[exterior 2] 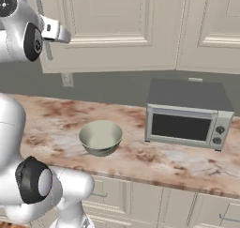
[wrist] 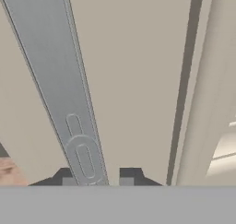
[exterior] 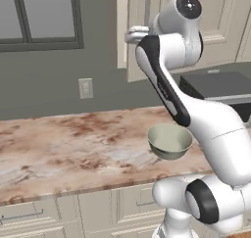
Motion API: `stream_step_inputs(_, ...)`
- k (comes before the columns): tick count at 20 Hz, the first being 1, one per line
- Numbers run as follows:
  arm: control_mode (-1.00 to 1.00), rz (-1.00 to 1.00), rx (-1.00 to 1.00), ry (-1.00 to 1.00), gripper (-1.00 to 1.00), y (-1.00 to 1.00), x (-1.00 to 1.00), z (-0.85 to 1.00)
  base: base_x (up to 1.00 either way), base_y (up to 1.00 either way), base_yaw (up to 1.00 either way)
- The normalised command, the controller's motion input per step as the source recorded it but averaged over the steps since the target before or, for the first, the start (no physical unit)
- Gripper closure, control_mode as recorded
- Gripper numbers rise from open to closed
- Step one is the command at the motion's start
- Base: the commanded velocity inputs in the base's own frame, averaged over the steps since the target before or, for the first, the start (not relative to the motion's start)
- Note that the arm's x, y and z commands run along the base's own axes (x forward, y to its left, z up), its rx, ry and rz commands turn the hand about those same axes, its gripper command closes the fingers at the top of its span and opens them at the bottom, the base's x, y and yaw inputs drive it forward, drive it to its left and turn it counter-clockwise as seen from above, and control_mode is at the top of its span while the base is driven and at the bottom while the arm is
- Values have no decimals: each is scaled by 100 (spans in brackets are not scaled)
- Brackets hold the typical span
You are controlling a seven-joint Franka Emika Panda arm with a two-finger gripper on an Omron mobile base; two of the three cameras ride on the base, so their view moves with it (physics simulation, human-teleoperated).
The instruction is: Open the cabinet and setup a tea strainer by placing it in the bowl upright.
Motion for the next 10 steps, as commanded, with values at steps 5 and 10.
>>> stream_step_inputs(5,-100,15,18,-8,100,-71,-94,12,0,0,0)
stream_step_inputs(10,-100,20,20,-9,100,-82,-99,25,0,0,0)
